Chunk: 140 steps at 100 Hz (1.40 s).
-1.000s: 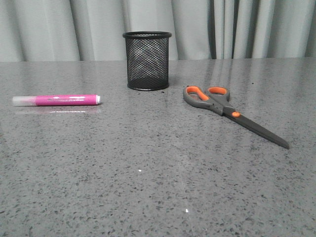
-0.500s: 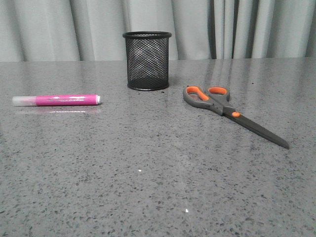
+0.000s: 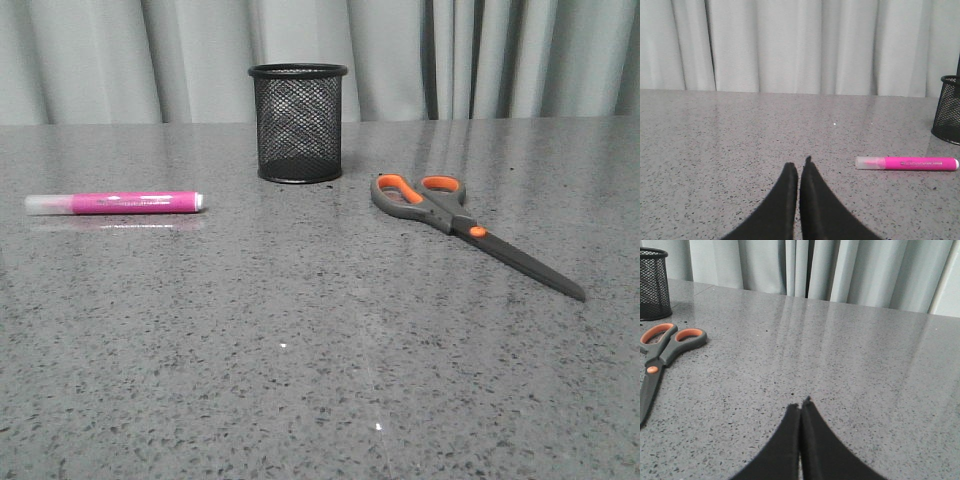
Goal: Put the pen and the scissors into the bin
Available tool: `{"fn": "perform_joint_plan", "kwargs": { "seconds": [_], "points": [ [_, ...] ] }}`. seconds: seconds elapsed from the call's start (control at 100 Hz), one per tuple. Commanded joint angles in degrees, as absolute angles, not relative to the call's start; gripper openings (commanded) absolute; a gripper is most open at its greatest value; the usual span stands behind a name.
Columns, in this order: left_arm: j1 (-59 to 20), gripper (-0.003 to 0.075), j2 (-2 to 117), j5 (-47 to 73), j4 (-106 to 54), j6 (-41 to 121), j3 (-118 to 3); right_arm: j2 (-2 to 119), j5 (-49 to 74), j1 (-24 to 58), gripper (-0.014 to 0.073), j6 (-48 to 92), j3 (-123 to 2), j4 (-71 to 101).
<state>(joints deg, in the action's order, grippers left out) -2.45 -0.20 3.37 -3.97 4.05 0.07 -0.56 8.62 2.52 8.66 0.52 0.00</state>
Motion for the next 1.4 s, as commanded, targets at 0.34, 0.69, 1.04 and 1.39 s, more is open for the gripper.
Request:
{"fn": "perform_joint_plan", "kwargs": {
  "seconds": [0.34,0.69,1.04,1.39],
  "points": [
    [-2.62,-0.0019,-2.05,-1.47,-9.87,3.59,2.69,-1.77,2.66,2.3,-0.0069,8.89,1.38,1.95],
    [-2.62,-0.0019,-2.05,-1.23,-21.94,3.59,2.59,-1.67,-1.3,2.3,-0.0069,8.79,1.38,17.24],
    [-2.62,-0.002,-1.83,0.79,-36.45,3.59,-0.95,-0.99,-0.3,2.3,-0.0064,8.79,-3.9,27.42],
    [-2.62,-0.002,15.14,16.6,-20.69,4.36,-20.3,23.54,15.45,2.4,-0.0064,8.79,-23.73,22.72]
  ]
}}
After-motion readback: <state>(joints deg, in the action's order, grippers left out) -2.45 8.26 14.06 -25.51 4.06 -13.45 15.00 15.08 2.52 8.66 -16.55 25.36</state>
